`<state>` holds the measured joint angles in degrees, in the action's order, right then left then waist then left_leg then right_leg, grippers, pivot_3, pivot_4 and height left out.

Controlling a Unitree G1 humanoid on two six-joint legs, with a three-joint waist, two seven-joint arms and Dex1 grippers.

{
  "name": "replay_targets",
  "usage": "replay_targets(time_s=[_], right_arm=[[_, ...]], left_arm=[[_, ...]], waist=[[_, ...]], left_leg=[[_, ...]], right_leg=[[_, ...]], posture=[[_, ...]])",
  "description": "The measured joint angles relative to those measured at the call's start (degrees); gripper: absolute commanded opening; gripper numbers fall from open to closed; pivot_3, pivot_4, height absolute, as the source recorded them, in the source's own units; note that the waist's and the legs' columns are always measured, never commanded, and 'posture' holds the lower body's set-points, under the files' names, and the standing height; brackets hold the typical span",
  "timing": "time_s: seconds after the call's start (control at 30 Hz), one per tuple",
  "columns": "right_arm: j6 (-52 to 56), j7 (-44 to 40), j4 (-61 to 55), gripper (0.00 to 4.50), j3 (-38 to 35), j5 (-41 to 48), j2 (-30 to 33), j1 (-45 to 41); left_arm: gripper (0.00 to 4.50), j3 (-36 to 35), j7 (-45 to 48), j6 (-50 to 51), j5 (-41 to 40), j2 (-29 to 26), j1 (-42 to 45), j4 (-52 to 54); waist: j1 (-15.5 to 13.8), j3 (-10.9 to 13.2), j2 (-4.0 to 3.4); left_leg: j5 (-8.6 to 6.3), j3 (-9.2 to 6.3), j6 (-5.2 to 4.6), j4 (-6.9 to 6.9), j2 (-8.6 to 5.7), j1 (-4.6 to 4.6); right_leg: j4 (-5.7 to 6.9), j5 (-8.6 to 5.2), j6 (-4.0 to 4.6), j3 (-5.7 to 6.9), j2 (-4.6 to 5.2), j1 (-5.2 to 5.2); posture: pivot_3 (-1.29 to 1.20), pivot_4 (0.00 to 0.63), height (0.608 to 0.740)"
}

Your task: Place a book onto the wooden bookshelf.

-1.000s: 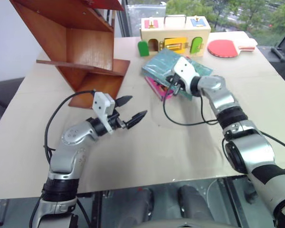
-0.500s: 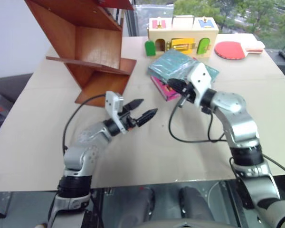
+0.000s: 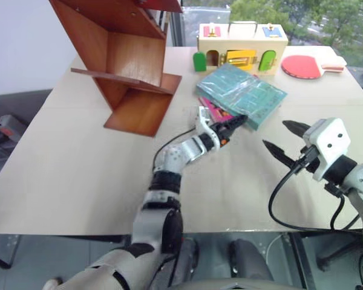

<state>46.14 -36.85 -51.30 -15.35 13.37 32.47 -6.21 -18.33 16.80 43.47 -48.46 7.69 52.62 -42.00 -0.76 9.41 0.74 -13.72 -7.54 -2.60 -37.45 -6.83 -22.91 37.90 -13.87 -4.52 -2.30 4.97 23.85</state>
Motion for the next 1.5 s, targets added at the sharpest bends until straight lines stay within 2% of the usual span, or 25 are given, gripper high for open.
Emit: replay_targets(time_s=[0.1, 0.3, 0.33, 0.4, 0.47, 0.63, 0.83, 0.93, 0.97, 1.03, 1.1, 1.2, 1.23, 1.27, 1.3, 1.37, 1.43, 1.5], right_arm=[[2.4, 2.2, -4.5, 3.2, -1.0, 1.1, 0.2, 2.8], [2.4, 7.4, -6.4, 3.2, -1.0, 3.1, 0.1, 6.4], [2.3, 7.9, -6.4, 3.26, -0.9, 3.2, 0.1, 6.6], [1.3, 11.1, -6.4, 3.26, -0.1, 4.1, 0.3, 7.8], [1.2, 13.5, -6.4, 3.26, 0.6, 4.7, 0.3, 8.0], [4.6, 19.7, -5.3, 3.26, 3.2, 0.0, 2.8, 4.2], [2.9, 18.1, 16.6, 3.26, 7.2, -2.8, 6.6, -13.9], [-1.8, 16.1, 30.7, 3.26, 10.5, -4.3, 6.2, -24.1], [-4.0, 14.9, 35.9, 3.26, 12.3, -4.8, 5.5, -27.8], [-6.6, 13.1, 41.6, 3.26, 14.8, -5.6, 4.6, -31.6], [-10.6, 10.6, 52.2, 3.26, 19.9, -7.6, 2.3, -37.6], [-15.1, 9.2, 64.7, 2.53, 22.2, -9.1, -1.4, -44.2], [-17.3, 8.9, 70.8, 2.09, 22.6, -9.7, -3.0, -47.3], [-21.6, 8.9, 82.4, 1.56, 23.2, -11.2, -5.4, -53.0], [-22.7, 9.0, 84.7, 1.08, 23.3, -11.6, -5.6, -54.0], [-28.2, 10.4, 96.6, 0.22, 23.8, -13.7, -8.7, -59.5], [-34.3, 13.0, 110.4, 0.1, 24.2, -16.3, -12.0, -65.0], [-37.9, 15.3, 118.2, 0.1, 24.3, -18.0, -13.8, -67.2]], left_arm=[[4.5, -3.8, -0.2, -5.6, -0.1, 0.3, 5.1, -10.0], [4.5, -8.4, 1.0, -12.6, -0.7, 0.7, 10.6, -20.8], [4.1, -8.6, 1.0, -13.1, -0.7, 0.8, 11.0, -21.4], [3.68, -9.9, 1.5, -15.3, -0.6, 0.9, 12.9, -25.2], [2.93, -10.2, 2.4, -15.2, -0.4, 0.9, 13.5, -26.2], [2.93, -8.2, 5.0, -9.7, 1.8, 0.8, 13.3, -25.3], [2.93, -4.5, 2.7, 10.1, -0.7, -1.9, -3.6, 4.9], [4.24, -4.3, -0.6, 17.5, -4.2, -3.6, -11.0, 20.5], [4.42, -4.6, -1.9, 19.5, -6.0, -4.6, -13.1, 25.8], [4.42, -4.6, -2.6, 20.5, -7.2, -6.0, -15.0, 31.6], [4.42, -1.8, -0.2, 18.8, -6.1, -11.7, -18.8, 43.0], [4.5, 4.0, 6.3, 13.1, -0.6, -21.4, -23.7, 53.1], [4.5, 6.1, 9.1, 10.7, 1.5, -24.9, -25.4, 56.2], [4.5, 8.3, 13.4, 6.4, 4.6, -29.5, -27.9, 60.4], [4.5, 8.7, 14.4, 5.5, 5.2, -30.1, -28.1, 61.3], [4.5, 8.9, 17.8, 1.7, 6.4, -32.5, -29.8, 63.6], [4.5, 8.8, 21.8, -3.0, 8.0, -36.1, -31.5, 65.2], [4.5, 7.7, 24.0, -6.4, 9.3, -38.7, -32.9, 66.1]], waist=[[-0.1, 0.0, 0.01], [-0.1, 0.0, 0.03], [-0.1, 0.0, 0.03], [-0.1, 0.0, 0.04], [0.0, 0.0, 0.03], [0.0, 0.0, 0.03], [2.1, 0.0, 0.01], [2.3, 0.0, -0.01], [2.4, 0.0, 0.0], [2.4, 0.0, 0.0], [2.3, 0.0, 0.01], [2.7, 0.0, 0.0], [2.9, 0.0, -0.01], [3.1, 0.0, -0.02], [2.8, 0.0, -0.02], [2.8, 0.0, -0.01], [3.0, 0.0, -0.02], [3.0, 0.0, -0.02]], left_leg=[[0.0, -0.02, 0.0, 0.01, 0.0, -0.02], [0.0, 0.0, 0.0, -0.01, -0.04, -0.01], [0.0, 0.0, 0.0, -0.01, -0.04, -0.01], [0.0, -0.01, 0.0, 0.0, -0.04, -0.01], [0.0, 0.0, 0.0, 0.0, -0.04, -0.01], [0.01, 0.0, -0.01, -0.03, -0.07, -0.01], [0.01, 0.17, 0.0, 0.09, 0.12, 0.11], [0.01, 0.21, 0.01, 0.09, 0.15, 0.09], [0.01, 0.25, 0.01, 0.07, 0.16, 0.09], [0.01, 0.3, 0.01, 0.06, 0.14, 0.09], [0.01, 0.33, 0.01, 0.04, 0.1, 0.07], [0.01, 0.42, 0.01, 0.11, 0.08, 0.06], [0.01, 0.47, 0.01, 0.15, 0.08, 0.08], [0.01, 0.48, 0.01, 0.17, 0.07, 0.11], [0.01, 0.43, 0.01, 0.2, 0.07, 0.11], [0.01, 0.34, 0.01, 0.19, 0.07, 0.06], [0.01, 0.31, 0.01, 0.26, 0.08, 0.06], [0.01, 0.28, 0.01, 0.3, 0.08, 0.06]], right_leg=[[-0.04, 0.0, 0.0, 0.02, 0.0, 0.0], [-0.03, 0.0, -0.01, 0.01, 0.02, -0.01], [-0.02, 0.0, -0.01, 0.0, 0.01, -0.01], [-0.01, 0.0, -0.01, 0.01, 0.01, 0.0], [0.0, 0.0, -0.01, -0.01, 0.0, 0.01], [0.03, 0.0, -0.01, 0.0, -0.04, 0.01], [0.1, 0.01, 0.01, -0.29, -0.01, 0.11], [0.14, 0.01, 0.02, -0.31, -0.02, 0.17], [0.12, 0.02, 0.02, -0.34, -0.03, 0.18], [0.1, 0.02, 0.02, -0.36, -0.02, 0.18], [0.07, 0.02, 0.03, -0.37, -0.06, 0.18], [0.04, 0.02, 0.04, -0.45, -0.08, 0.2], [0.03, 0.03, 0.04, -0.49, -0.08, 0.2], [0.02, 0.02, 0.05, -0.5, -0.11, 0.21], [-0.01, 0.02, 0.05, -0.46, -0.11, 0.19], [-0.06, 0.02, 0.06, -0.36, -0.1, 0.19], [-0.08, 0.01, 0.07, -0.35, -0.08, 0.21], [-0.15, 0.01, 0.08, -0.35, -0.09, 0.21]], posture=[[0.0, 0.15, 0.74], [0.0, 0.15, 0.74], [0.0, 0.15, 0.74], [0.0, 0.15, 0.74], [0.0, 0.15, 0.74], [0.0, 0.15, 0.74], [0.0, 0.15, 0.74], [0.0, 0.15, 0.74], [0.0, 0.15, 0.74], [0.0, 0.15, 0.74], [0.0, 0.15, 0.74], [0.0, 0.15, 0.74], [0.0, 0.15, 0.74], [0.0, 0.15, 0.74], [0.0, 0.15, 0.74], [0.0, 0.15, 0.74], [0.0, 0.15, 0.74], [0.0, 0.15, 0.74]])
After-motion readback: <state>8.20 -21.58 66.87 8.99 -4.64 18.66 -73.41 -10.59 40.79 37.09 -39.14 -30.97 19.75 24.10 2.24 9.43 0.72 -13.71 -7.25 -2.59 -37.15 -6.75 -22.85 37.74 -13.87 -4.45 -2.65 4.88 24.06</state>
